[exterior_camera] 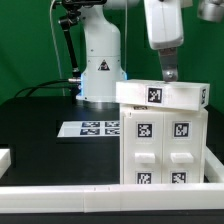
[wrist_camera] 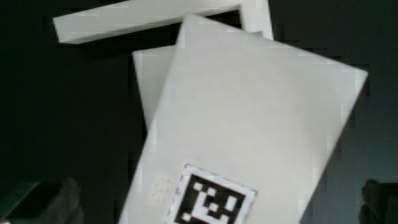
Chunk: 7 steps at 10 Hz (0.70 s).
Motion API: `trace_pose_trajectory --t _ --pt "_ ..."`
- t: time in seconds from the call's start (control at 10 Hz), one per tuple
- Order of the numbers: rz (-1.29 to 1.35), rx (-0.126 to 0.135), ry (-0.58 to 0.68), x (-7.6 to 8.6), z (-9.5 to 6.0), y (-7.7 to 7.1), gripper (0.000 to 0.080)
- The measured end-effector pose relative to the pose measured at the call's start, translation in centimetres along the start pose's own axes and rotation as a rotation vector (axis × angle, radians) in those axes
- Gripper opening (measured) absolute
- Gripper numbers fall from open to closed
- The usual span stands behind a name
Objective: Assemble cabinet
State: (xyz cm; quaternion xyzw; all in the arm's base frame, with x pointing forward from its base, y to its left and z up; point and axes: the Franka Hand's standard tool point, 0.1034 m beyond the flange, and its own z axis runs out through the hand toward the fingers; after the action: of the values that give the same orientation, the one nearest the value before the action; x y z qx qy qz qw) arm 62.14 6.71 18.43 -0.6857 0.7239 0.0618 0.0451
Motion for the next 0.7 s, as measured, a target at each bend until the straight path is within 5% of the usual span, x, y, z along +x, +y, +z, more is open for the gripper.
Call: trace_pose_trajectory --t 0.7 --pt "-0.569 0.011 0.001 -0.40 -0.36 -0.54 0.0796"
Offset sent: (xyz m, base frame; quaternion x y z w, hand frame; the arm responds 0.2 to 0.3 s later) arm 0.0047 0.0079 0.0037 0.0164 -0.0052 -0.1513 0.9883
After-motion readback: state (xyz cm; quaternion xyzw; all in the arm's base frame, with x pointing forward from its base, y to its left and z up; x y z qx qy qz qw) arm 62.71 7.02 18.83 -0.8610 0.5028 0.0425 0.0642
